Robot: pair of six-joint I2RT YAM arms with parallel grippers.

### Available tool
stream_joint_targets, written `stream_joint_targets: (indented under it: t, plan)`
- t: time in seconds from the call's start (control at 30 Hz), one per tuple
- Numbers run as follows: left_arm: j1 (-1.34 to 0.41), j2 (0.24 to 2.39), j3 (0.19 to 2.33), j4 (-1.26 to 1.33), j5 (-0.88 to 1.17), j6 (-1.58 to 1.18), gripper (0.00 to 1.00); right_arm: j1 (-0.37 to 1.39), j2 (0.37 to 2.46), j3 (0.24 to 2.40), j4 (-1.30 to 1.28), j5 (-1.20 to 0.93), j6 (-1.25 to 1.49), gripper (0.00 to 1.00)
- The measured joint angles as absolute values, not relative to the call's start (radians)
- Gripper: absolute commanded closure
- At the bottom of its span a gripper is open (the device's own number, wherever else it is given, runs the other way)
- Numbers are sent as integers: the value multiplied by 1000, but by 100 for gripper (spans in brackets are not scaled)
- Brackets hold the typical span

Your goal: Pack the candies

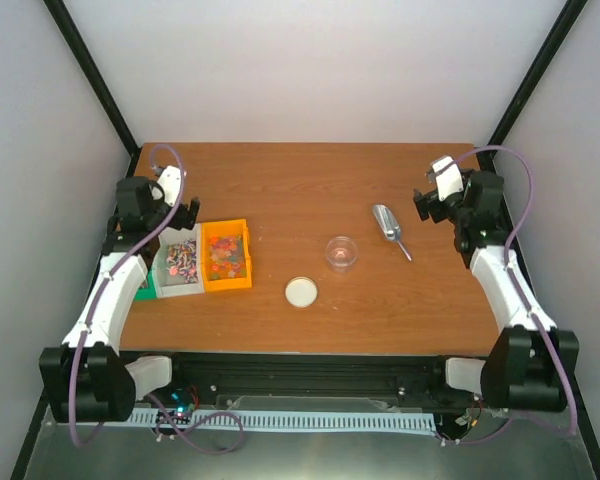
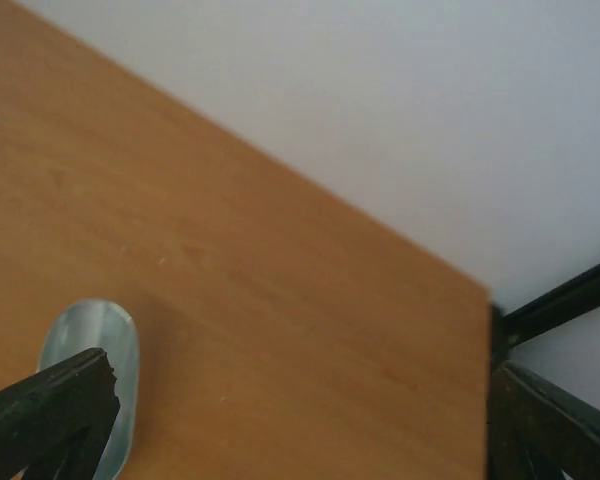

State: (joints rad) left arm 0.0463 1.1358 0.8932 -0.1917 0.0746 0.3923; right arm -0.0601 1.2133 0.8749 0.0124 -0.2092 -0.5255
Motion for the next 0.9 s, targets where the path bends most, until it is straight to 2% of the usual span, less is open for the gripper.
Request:
stream_joint_targets:
  t: [0.33, 0.57, 0.8, 0.9]
  plan:
    - [62, 1318, 1140, -517, 356, 265, 0, -109, 1512, 1086, -416, -376, -564, 0]
    - [64, 1354, 1193, -670, 498, 263, 0, -120, 1683, 1119, -603, -431, -618, 6]
    - [67, 1355, 1206, -759, 588, 266, 0, -117, 1775, 1117, -666, -437, -654, 31]
    - [67, 1355, 1206, -781, 614, 270, 0, -115, 1795, 1113, -666, -434, -659, 38]
